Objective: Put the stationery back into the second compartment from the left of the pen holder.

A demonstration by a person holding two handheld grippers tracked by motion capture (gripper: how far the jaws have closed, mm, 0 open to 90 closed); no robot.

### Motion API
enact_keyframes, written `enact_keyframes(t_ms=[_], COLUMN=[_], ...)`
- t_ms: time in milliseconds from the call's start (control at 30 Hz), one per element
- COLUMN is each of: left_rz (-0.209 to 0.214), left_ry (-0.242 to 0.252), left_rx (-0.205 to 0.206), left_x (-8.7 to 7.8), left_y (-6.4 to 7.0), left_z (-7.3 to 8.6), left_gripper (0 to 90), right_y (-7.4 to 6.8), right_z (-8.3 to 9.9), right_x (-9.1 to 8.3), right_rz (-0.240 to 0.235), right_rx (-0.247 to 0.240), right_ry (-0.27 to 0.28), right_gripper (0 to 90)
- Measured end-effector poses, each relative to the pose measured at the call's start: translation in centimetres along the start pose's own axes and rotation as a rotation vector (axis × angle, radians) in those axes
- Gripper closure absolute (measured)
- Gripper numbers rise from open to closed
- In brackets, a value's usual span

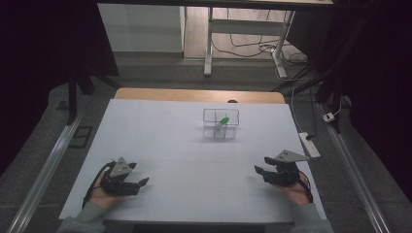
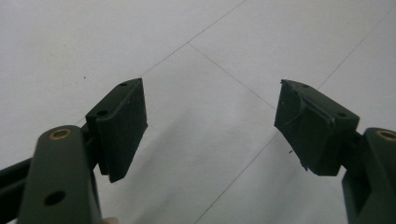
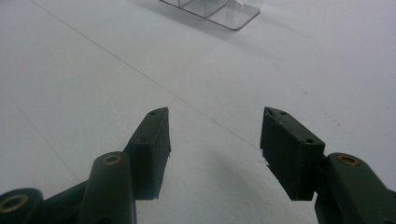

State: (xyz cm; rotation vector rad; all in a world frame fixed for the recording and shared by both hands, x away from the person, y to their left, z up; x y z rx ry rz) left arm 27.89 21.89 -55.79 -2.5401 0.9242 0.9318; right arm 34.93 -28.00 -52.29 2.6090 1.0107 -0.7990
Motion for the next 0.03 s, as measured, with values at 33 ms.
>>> enact_keyframes(t_ms=[33], left_rz=[-0.001], left_ry=[0.001], left_rx=[-0.001], left_x=[-0.01], left_y=[0.0], left_z=[-0.01], left_gripper=[25.1], right_y=[-0.02], right_z=[0.0], right_x=[0.01], right_rz=[0.001], right_rx=[-0.002], right_ry=[0.0], right_gripper=[42.1])
Point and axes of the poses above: each handheld gripper's, and its own axes: x roughly forward along the jaws, z roughly out of its underside, y roughly to its right, the point moved 3 cm from there along x, roughly forward along the jaws, and after that the axes turned 2 degrees about y, right-handed, at the moved point
